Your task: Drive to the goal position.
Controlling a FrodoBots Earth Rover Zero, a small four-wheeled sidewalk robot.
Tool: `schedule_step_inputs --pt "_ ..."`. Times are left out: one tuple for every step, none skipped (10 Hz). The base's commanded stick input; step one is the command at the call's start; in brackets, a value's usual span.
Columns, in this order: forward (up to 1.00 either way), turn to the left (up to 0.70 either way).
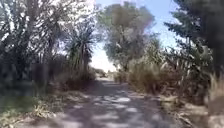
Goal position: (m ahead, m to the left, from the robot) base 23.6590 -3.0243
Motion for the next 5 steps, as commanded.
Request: schedule_step_inputs --pt "0.85 0.0" --pt "0.85 0.0" --pt "0.85 0.0" --pt "0.85 0.0" --pt "0.85 0.0"
